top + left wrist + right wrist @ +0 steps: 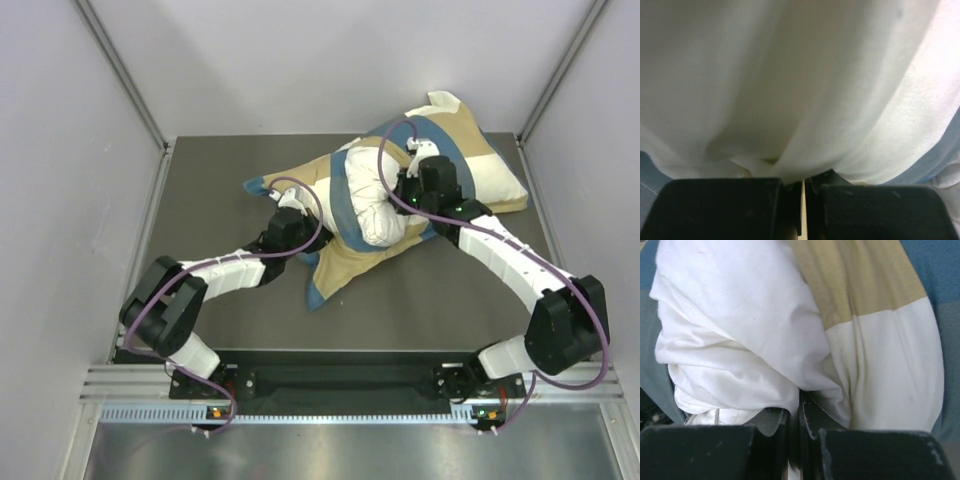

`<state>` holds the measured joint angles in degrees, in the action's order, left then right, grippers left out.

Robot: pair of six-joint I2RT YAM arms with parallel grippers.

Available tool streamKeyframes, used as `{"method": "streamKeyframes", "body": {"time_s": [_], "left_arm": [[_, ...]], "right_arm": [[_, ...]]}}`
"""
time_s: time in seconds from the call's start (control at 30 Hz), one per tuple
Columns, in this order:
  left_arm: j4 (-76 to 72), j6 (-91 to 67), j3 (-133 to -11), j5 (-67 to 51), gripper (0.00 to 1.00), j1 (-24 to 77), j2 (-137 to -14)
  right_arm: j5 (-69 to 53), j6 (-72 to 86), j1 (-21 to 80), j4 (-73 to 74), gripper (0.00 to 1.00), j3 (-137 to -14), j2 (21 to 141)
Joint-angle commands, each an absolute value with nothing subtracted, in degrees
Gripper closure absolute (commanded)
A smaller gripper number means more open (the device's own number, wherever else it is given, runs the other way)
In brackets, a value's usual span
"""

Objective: Remove the pillowcase from the pillow
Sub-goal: Pull out the pillow

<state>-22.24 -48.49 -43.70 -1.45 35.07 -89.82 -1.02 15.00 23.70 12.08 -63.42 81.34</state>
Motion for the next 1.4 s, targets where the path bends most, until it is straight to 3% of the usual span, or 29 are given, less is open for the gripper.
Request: {"method": "streamKeyframes", "body": {"time_s": [0.0, 0.07, 0.1, 0.17, 0.2, 0.27, 0.3, 0.57, 0.8, 1.37], "left_arm": [[-27.2, -48.8, -47.9, -2.0, 1.0, 37.4, -91.0], [-27.5, -49.0, -48.1, -2.4, 1.0, 37.4, -90.4], [-27.5, -49.1, -48.0, -2.5, 1.0, 37.4, -90.1], [-27.5, -49.0, -47.5, -2.9, 1.0, 37.4, -88.7], [-27.2, -48.9, -47.3, -2.9, 1.0, 37.4, -88.2], [-27.1, -48.8, -46.8, -3.1, 1.0, 37.4, -86.6], [-26.9, -48.9, -46.6, -3.1, 1.0, 37.4, -86.1], [-25.2, -49.0, -45.9, -4.0, 1.0, 37.6, -81.8], [-23.6, -48.4, -45.2, -3.5, 1.0, 37.8, -79.0], [-21.5, -47.8, -43.4, -3.1, 1.0, 37.8, -75.1]], "right_arm": [[4.0, 14.1, 27.9, 15.5, 0.94, -63.2, 78.7], [4.2, 13.6, 30.3, 17.3, 0.82, -64.5, 77.6], [4.7, 13.4, 30.8, 18.4, 0.63, -65.0, 76.0], [5.6, 12.7, 32.0, 21.7, 0.44, -67.0, 73.8], [6.6, 12.3, 32.4, 22.8, 0.26, -67.7, 71.2], [7.6, 11.8, 34.2, 25.9, 0.17, -69.9, 68.7], [8.7, 11.4, 35.0, 26.8, 0.03, -70.7, 66.5], [18.5, 11.2, 48.1, 32.3, 0.0, -69.7, 65.9], [25.7, 13.3, 49.3, 26.8, 0.0, -65.3, 70.9], [34.9, 10.8, 49.6, 22.7, 0.03, -68.1, 83.8]]}}
